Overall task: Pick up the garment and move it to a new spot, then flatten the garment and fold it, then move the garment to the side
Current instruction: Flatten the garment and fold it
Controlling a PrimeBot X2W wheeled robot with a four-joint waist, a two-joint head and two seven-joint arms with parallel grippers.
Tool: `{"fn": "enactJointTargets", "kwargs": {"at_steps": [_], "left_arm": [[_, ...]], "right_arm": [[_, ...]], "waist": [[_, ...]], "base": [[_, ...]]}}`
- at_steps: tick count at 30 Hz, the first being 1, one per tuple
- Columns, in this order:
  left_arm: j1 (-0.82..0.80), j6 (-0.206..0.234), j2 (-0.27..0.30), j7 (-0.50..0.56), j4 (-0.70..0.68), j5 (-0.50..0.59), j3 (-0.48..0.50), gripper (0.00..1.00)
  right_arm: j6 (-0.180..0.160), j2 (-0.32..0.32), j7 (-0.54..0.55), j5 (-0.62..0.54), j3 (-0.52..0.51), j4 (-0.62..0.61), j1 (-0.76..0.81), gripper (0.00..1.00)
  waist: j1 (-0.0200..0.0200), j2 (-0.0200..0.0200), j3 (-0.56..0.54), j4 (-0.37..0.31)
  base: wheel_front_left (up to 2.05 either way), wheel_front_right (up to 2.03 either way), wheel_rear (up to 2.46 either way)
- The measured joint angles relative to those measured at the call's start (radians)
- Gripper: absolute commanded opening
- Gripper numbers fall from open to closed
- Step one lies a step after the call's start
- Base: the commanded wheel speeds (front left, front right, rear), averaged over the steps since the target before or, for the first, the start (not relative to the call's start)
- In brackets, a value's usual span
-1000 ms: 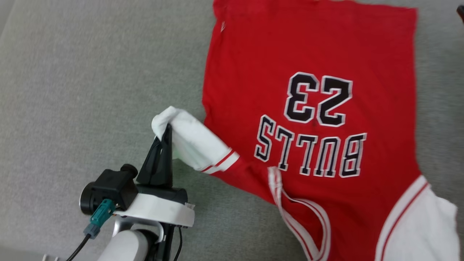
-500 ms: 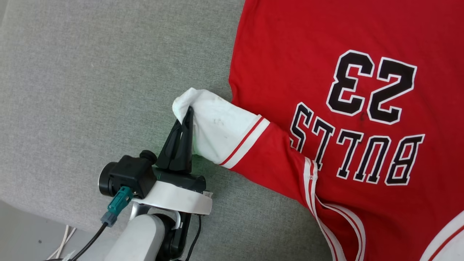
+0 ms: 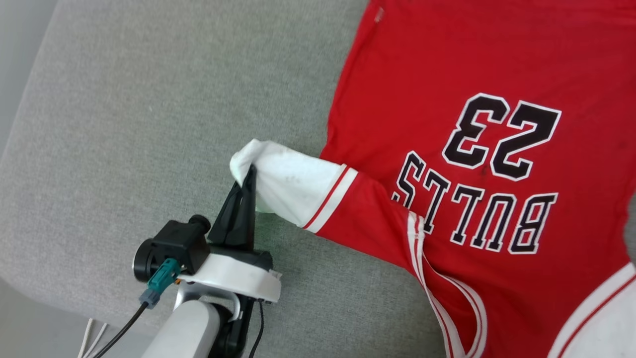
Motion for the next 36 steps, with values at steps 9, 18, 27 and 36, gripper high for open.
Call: {"fn": "enactJointTargets", "kwargs": {"at_steps": [9, 18, 27, 36], "left_arm": [[0.114, 0.033, 0.054, 0.017, 0.035, -0.04, 0.058, 0.0], [0.237, 0.084, 0.11, 0.069, -0.02, -0.06, 0.091, 0.0], [0.283, 0.108, 0.14, 0.118, -0.069, -0.064, 0.094, 0.0], [0.293, 0.116, 0.168, 0.159, -0.098, -0.066, 0.09, 0.0]], "right_arm": [[0.0, -0.097, 0.031, 0.077, 0.16, -0.205, 0.195, 0.0], [0.0, -0.15, 0.117, 0.158, 0.089, -0.477, 0.669, 0.0], [0.0, 0.049, 0.149, 0.16, -0.067, -0.584, 1.184, 0.0], [0.0, 0.174, -0.059, 0.108, -0.146, -0.7, 1.245, 1.0]], "waist": [[-0.0001, 0.0, -0.17, -0.079], [-0.0003, 0.0, -0.313, -0.228], [-0.0003, 0.0, -0.377, -0.353], [-0.0004, 0.0, -0.374, -0.396]], "base": [[0.0, 0.0, 0.0], [0.0, 0.0, 0.0], [0.0, 0.0, 0.0], [0.0, 0.0, 0.0]]}}
